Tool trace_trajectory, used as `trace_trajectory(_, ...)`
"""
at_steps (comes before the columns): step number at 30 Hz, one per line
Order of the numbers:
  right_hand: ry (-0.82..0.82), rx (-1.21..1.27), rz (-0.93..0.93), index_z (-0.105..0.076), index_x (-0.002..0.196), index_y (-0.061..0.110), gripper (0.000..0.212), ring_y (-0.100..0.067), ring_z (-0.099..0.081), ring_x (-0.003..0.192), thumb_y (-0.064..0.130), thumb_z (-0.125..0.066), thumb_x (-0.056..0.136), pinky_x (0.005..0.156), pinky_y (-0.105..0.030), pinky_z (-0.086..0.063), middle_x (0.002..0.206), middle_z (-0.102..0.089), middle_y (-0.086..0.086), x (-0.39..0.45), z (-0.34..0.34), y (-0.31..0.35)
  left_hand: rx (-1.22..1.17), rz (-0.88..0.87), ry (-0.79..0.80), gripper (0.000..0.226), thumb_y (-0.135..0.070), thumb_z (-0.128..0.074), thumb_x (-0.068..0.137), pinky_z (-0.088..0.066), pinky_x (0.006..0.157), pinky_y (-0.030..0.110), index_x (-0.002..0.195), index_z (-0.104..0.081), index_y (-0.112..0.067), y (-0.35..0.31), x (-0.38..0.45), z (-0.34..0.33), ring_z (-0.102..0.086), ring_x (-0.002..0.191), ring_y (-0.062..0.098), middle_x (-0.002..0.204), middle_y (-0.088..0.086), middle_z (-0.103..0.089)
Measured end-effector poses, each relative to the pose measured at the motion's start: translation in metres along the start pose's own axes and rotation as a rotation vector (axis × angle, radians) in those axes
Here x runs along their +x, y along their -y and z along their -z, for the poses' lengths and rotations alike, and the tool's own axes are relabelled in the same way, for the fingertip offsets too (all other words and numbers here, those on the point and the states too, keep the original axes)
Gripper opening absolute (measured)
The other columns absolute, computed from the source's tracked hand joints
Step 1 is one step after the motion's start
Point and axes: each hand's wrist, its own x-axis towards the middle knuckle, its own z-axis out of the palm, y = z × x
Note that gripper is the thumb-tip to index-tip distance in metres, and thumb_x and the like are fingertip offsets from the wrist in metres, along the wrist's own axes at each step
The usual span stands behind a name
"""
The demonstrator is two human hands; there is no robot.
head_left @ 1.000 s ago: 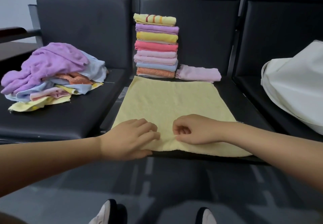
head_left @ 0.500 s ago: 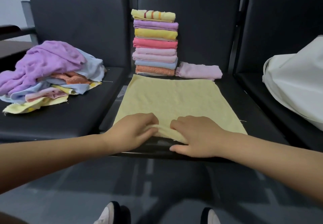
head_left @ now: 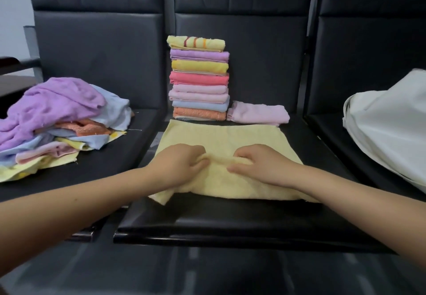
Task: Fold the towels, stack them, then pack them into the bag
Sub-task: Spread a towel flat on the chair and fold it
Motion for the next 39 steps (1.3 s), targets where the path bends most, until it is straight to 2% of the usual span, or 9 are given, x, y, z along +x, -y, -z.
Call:
trace_trajectory(6,0.082,-0.050,-0.060,-0.033,0.061,0.016,0.047,-0.008,-0.026,0.056,0.033,-0.070,0.086,0.053,-0.026,-0.020,0.061,-0.030,0.005,0.007,0.020,-0.023,0.253,-0.018,0.044,0.020,-0.029,-0.044,0.098,-0.043,0.069,0.032,0.098,-0.060,-0.019,0.035,0.017,0.020,-0.053,0.082,0.015,0.090,-0.008,-0.062)
trace_trajectory(9,0.031,-0.057,-0.135,-0.030,0.059,0.016,0.048,-0.008,-0.024,0.051,0.030,-0.068,0.087,0.049,-0.025,-0.021,0.059,-0.027,0.005,0.006,0.034,-0.035,0.283,0.028,0.055,0.021,-0.025,-0.046,0.095,-0.049,0.072,0.036,0.091,-0.064,-0.015,0.049,0.016,0.026,-0.059,0.084,0.019,0.087,-0.002,-0.064)
trace_trajectory(13,-0.089,-0.058,-0.254,-0.040,0.055,0.015,0.046,-0.011,-0.034,0.054,0.031,-0.068,0.087,0.053,-0.028,-0.024,0.055,-0.035,0.004,0.000,0.050,-0.053,0.239,0.137,0.070,0.021,-0.020,-0.046,0.094,-0.043,0.066,0.035,0.079,-0.060,-0.017,0.059,0.012,0.028,-0.054,0.077,0.019,0.079,-0.003,-0.059)
trace_trajectory(17,-0.192,0.225,-0.343,-0.053,0.066,0.006,0.036,-0.018,-0.045,0.065,0.031,-0.067,0.088,0.056,-0.029,-0.029,0.067,-0.047,-0.003,-0.017,0.058,-0.057,-0.067,0.322,-0.059,0.025,-0.013,-0.044,0.096,-0.039,0.067,0.025,0.109,-0.065,-0.015,0.060,0.010,0.031,-0.052,0.086,0.015,0.095,-0.004,-0.059)
trace_trajectory(20,-0.268,0.581,-0.378,-0.069,0.093,0.006,0.023,-0.015,-0.064,0.086,0.028,-0.063,0.093,0.071,-0.027,-0.047,0.094,-0.069,-0.002,-0.030,0.061,-0.047,-0.477,0.426,-0.152,0.021,-0.012,-0.040,0.098,-0.034,0.061,0.018,0.101,-0.061,-0.015,0.048,0.008,0.033,-0.049,0.087,0.011,0.090,-0.005,-0.056)
trace_trajectory(22,-0.287,0.706,-0.412,-0.068,0.099,0.012,0.016,-0.018,-0.066,0.091,0.026,-0.061,0.094,0.078,-0.030,-0.052,0.099,-0.071,-0.005,-0.037,0.061,-0.043,-0.536,0.382,-0.163,0.020,-0.017,-0.040,0.100,-0.036,0.065,0.018,0.096,-0.059,-0.018,0.041,0.005,0.036,-0.051,0.086,0.009,0.089,-0.008,-0.057)
trace_trajectory(28,-0.130,0.488,-0.522,-0.068,0.096,0.003,0.022,-0.016,-0.066,0.077,0.023,-0.060,0.094,0.066,-0.025,-0.049,0.092,-0.071,-0.011,-0.054,0.059,-0.042,-0.388,0.295,0.047,0.028,-0.043,-0.050,0.097,-0.039,0.065,0.023,0.076,-0.060,-0.029,0.030,-0.012,0.044,-0.055,0.077,0.009,0.078,-0.009,-0.058)
trace_trajectory(31,0.000,0.434,-0.550,-0.068,0.097,0.006,0.019,-0.013,-0.065,0.078,0.024,-0.063,0.092,0.064,-0.022,-0.048,0.092,-0.071,-0.005,-0.059,0.059,-0.045,-0.356,0.268,0.179,0.027,-0.045,-0.060,0.091,-0.044,0.075,0.023,0.081,-0.071,-0.022,0.033,-0.014,0.045,-0.061,0.086,0.009,0.086,-0.003,-0.067)
trace_trajectory(39,-0.145,0.374,-0.544,-0.067,0.095,0.000,0.024,-0.019,-0.063,0.081,0.023,-0.066,0.088,0.068,-0.029,-0.044,0.093,-0.069,-0.011,-0.025,0.068,-0.067,-0.343,0.269,-0.093,0.011,-0.026,-0.057,0.095,-0.040,0.065,0.020,0.087,-0.065,-0.023,0.051,0.024,0.028,-0.055,0.079,0.005,0.083,-0.010,-0.061)
